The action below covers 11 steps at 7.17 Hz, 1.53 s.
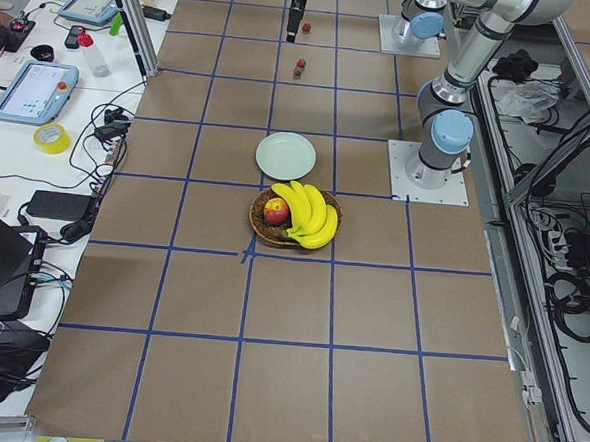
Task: Collect all strawberries into plate
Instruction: 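Move the right gripper over the pair of strawberries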
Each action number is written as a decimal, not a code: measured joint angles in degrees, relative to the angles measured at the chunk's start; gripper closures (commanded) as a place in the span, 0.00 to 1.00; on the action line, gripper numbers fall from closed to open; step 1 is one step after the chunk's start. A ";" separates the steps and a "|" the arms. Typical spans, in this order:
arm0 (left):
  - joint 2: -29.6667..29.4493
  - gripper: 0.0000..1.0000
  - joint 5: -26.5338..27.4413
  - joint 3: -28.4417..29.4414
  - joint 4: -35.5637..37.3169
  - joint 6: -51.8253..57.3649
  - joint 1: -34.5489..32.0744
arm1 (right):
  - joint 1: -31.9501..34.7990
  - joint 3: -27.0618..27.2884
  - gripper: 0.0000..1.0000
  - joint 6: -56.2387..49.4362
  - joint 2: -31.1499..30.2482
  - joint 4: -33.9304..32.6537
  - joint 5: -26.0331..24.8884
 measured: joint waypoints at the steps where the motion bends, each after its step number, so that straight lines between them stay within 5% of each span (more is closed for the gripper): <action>1: -0.31 0.00 0.22 -0.10 0.28 -0.02 0.06 | 0.00 0.71 0.00 -0.04 -0.03 -0.14 0.01; 4: -1.70 0.00 3.49 0.28 2.20 -0.07 0.29 | -0.95 4.56 0.00 -3.56 0.31 -1.13 -0.40; 7: -2.59 0.00 -0.82 0.43 2.77 -0.53 0.16 | -1.81 13.02 0.00 -1.14 4.08 -12.03 0.36; 11: -2.80 0.00 0.00 0.38 2.83 -0.09 0.17 | 12.21 16.99 0.01 17.65 14.57 -24.08 0.70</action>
